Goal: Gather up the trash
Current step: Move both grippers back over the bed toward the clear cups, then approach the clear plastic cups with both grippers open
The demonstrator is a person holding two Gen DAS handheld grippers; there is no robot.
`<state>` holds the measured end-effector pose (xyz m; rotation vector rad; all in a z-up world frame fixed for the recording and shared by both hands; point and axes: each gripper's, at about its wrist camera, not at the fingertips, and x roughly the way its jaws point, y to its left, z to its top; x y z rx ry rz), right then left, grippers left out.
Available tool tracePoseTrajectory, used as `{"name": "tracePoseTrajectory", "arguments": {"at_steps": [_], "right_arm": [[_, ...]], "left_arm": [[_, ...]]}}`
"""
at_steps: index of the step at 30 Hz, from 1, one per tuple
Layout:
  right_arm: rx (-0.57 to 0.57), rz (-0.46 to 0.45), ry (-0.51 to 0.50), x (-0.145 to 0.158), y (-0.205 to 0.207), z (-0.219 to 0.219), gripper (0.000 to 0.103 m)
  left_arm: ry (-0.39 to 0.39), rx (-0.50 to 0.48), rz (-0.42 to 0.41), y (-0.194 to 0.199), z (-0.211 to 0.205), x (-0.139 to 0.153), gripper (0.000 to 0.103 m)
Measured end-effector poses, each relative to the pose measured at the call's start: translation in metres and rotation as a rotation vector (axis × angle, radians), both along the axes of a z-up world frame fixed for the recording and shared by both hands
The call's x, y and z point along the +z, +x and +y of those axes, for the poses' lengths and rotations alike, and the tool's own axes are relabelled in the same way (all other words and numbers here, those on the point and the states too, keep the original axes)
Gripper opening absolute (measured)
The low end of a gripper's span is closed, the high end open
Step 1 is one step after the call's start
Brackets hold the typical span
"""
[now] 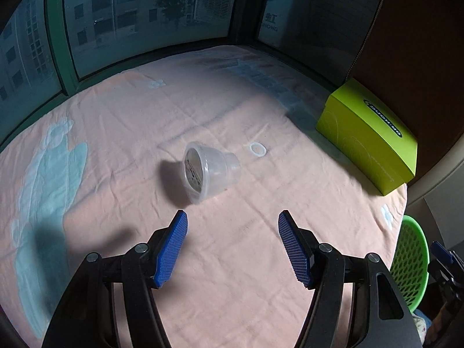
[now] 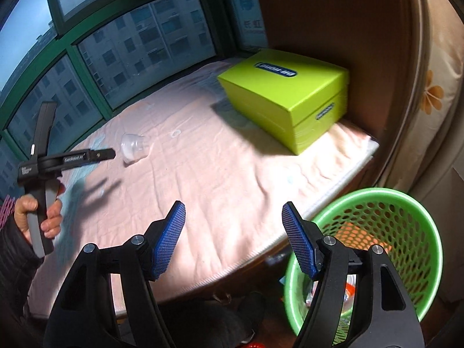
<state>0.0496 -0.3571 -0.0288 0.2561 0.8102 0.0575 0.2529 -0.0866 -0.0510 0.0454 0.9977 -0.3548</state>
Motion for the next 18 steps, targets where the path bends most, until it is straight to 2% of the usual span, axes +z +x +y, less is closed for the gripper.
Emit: {"name": "tracePoseTrajectory", "arguments": {"at_steps": [3, 11, 15, 18], "right_arm": [[0.019, 0.012, 0.007, -0.004, 0.009, 0.007, 0.069], [0.046, 0.037, 0.02, -0.013, 0.027, 0.019, 0.069], [0.06, 0.041, 0.02, -0.015, 0.035, 0.024, 0.069], [0.07, 0.043, 0.018, -0.016, 0.039, 0.028, 0.069]], "left_arm": [[0.028, 0.015, 0.004, 0.019, 0.0, -0.003, 0.064], [-0.007, 0.113, 0.05, 0.072, 0.016, -0.018, 0.064], [-0.016, 0.137, 0.07, 0.085, 0.022, -0.026, 0.064], [-0.017, 0.143, 0.065, 0.086, 0.027, -0.027, 0.069]]}}
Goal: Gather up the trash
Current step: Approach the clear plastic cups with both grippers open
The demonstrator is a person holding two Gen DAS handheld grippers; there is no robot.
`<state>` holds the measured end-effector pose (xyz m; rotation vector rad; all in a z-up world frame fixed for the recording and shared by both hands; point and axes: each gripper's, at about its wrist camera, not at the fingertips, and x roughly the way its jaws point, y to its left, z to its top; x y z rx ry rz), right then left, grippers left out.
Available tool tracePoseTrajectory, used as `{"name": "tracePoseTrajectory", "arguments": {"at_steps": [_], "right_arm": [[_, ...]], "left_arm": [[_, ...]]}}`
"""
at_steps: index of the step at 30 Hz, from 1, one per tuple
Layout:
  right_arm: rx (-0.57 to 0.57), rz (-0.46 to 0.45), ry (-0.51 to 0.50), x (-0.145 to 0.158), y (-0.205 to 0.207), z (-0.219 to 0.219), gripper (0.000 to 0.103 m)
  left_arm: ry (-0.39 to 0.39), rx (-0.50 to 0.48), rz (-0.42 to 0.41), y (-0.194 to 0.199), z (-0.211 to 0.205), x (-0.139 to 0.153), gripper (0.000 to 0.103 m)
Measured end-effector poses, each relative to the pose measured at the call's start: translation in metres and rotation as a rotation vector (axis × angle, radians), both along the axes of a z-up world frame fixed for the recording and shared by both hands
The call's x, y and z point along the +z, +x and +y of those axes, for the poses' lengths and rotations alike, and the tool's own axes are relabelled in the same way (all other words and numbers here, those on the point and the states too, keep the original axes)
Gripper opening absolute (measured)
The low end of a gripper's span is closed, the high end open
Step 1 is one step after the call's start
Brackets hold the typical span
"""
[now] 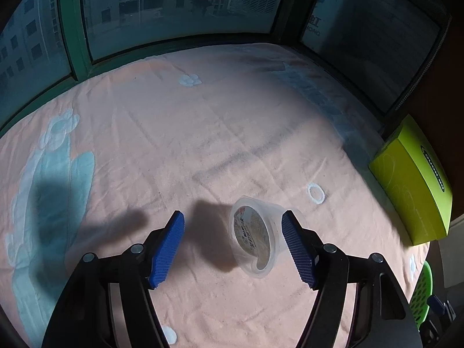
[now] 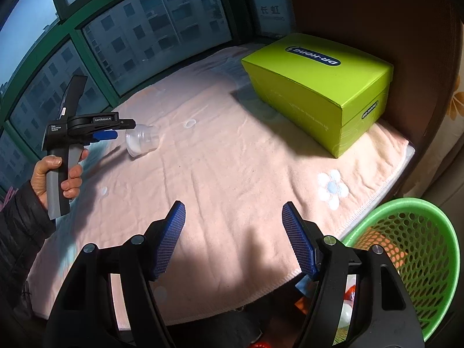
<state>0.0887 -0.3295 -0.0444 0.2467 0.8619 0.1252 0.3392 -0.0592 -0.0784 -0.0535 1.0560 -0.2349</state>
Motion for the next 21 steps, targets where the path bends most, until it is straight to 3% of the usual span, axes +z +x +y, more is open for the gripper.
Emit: {"name": "tracePoseTrajectory", "arguments": {"at_steps": [9, 21], "right_arm": [[0.067, -0.015, 0.005, 0.005, 0.015, 0.028, 0.069], [0.274, -0.025, -0.007, 0.007, 0.066, 0.118, 0.069]], "left_arm": [[0.017, 0.055, -0.005, -0.014, 0.048, 0.005, 0.069], [-0.037, 0.155, 0.005, -0.039, 0.124, 0.011, 0.069]]}}
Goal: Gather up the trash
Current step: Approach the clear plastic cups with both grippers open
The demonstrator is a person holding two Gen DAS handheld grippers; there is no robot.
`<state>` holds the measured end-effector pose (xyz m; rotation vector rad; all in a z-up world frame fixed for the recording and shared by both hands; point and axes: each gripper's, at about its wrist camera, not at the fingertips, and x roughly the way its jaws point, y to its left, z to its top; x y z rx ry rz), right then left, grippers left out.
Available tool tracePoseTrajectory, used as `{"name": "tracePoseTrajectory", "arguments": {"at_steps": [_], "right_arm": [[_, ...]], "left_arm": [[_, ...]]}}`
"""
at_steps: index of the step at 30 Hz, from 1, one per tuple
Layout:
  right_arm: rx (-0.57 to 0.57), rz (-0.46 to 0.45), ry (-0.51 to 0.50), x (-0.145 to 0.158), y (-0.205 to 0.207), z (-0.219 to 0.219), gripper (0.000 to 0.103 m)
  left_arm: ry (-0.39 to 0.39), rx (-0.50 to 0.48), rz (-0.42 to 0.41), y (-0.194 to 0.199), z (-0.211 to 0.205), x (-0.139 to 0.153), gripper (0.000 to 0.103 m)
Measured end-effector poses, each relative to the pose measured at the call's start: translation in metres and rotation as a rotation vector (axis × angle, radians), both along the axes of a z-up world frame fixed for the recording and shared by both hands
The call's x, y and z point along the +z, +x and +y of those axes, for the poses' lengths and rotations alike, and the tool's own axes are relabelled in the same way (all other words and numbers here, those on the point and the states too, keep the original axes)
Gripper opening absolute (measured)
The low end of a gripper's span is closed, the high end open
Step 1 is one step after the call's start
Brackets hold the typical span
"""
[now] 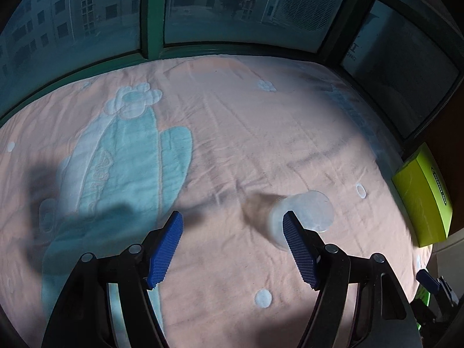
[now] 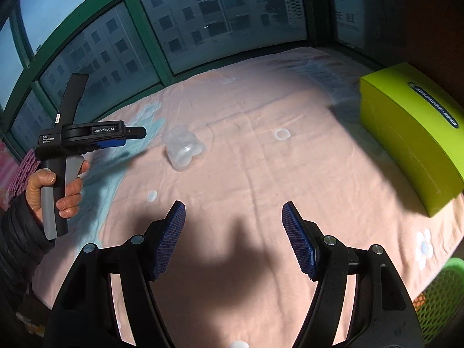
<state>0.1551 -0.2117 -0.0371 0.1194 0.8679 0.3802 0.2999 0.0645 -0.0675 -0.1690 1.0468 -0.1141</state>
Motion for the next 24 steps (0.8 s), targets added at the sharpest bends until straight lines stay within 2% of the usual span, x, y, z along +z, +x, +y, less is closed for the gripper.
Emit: {"name": "tracePoseTrajectory", "arguments": {"at_steps": [10, 19, 24], "right_arm": [[0.167, -0.033, -0.078, -0.011, 0.051, 0.085, 0.069], [0.198, -0.015, -0.13, -0.032, 0.096, 0.125, 0.069], [0.195, 0.004, -0.14, -0.042, 0.115, 0.137, 0.066]], "left_arm": [[-0.031, 0.039, -0.009, -0.024, 0.047, 0.002, 0.069], [-0.047, 0.062, 0.003, -0.036, 0.072, -0.007, 0.069], [-0.045, 0.067, 0.01, -0.038, 0.078, -0.012, 0.069]]}}
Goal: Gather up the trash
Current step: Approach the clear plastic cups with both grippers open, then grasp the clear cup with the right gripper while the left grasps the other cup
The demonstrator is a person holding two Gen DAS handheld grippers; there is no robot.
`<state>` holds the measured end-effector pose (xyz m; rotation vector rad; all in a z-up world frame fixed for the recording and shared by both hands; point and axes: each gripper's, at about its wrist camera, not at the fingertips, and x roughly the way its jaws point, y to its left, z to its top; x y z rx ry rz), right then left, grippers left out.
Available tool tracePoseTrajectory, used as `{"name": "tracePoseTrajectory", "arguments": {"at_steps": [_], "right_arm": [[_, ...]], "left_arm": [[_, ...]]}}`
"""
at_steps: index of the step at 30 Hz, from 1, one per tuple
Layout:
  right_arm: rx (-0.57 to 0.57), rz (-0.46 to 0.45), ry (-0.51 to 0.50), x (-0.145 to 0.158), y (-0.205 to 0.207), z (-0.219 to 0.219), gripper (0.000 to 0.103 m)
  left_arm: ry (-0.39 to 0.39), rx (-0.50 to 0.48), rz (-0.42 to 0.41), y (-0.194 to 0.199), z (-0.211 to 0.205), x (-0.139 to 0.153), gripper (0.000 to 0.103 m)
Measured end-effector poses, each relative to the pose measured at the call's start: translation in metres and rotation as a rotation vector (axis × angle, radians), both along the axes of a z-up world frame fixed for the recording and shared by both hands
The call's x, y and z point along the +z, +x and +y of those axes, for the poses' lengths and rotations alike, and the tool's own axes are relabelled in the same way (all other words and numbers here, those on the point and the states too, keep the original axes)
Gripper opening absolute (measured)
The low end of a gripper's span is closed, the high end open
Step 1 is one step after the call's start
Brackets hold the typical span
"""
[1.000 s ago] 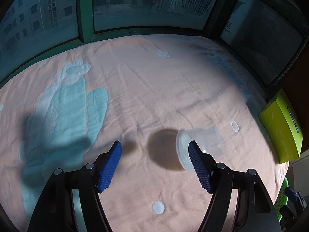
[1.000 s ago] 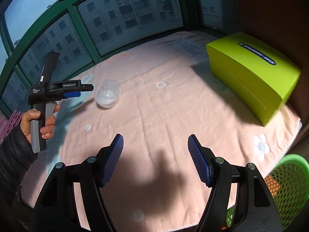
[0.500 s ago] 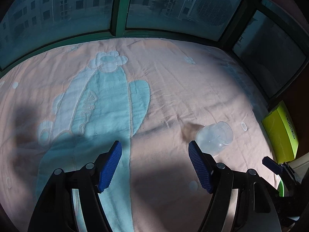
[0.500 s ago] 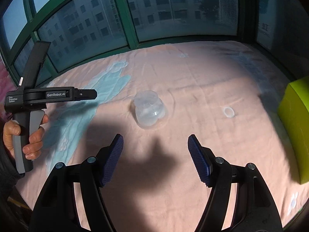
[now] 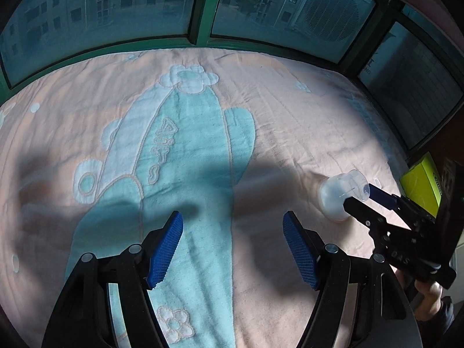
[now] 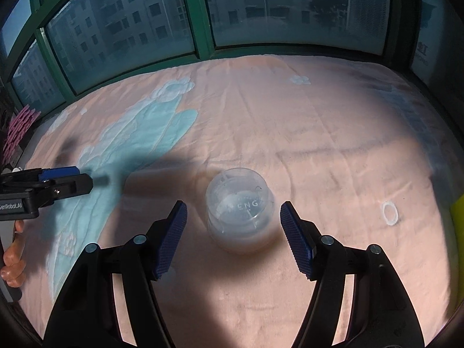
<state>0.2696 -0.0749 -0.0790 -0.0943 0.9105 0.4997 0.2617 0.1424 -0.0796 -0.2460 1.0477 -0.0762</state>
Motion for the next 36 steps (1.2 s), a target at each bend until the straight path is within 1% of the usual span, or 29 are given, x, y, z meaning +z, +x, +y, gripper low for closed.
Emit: {"name": "tracePoseTrajectory", "arguments": {"at_steps": [5, 8, 10, 16, 24, 32, 36], "right_arm": [[-0.019, 0.012, -0.044, -0.006, 0.011, 0.005, 0.056], [-0.022, 0.018, -0.036, -0.004, 0.012, 0.001, 0.056], [-0.023, 0.016, -0.009, 0.001, 0.009, -0.005, 0.056], [-0.047, 0.033, 0.131, 0.028, -0.006, -0.039, 0.056], [-0.097, -0.012, 0.163, 0.051, -0.035, -0.078, 0.056], [-0.152, -0.037, 0.136, 0.056, -0.06, -0.113, 0.056], [-0.188, -0.05, 0.131, 0.057, -0.074, -0.133, 0.056]], "left_arm": [[-0.001, -0.002, 0.006, -0.002, 0.001, -0.004, 0.069], [-0.003, -0.007, 0.007, -0.004, -0.002, -0.006, 0.069], [-0.003, -0.012, 0.009, -0.004, -0.004, -0.007, 0.069], [-0.001, -0.054, 0.002, -0.008, -0.023, -0.009, 0.069], [0.009, -0.165, 0.002, -0.004, -0.076, -0.016, 0.069], [0.058, -0.27, -0.019, 0.02, -0.134, -0.022, 0.069], [0.082, -0.298, -0.02, 0.036, -0.154, -0.029, 0.069]]}}
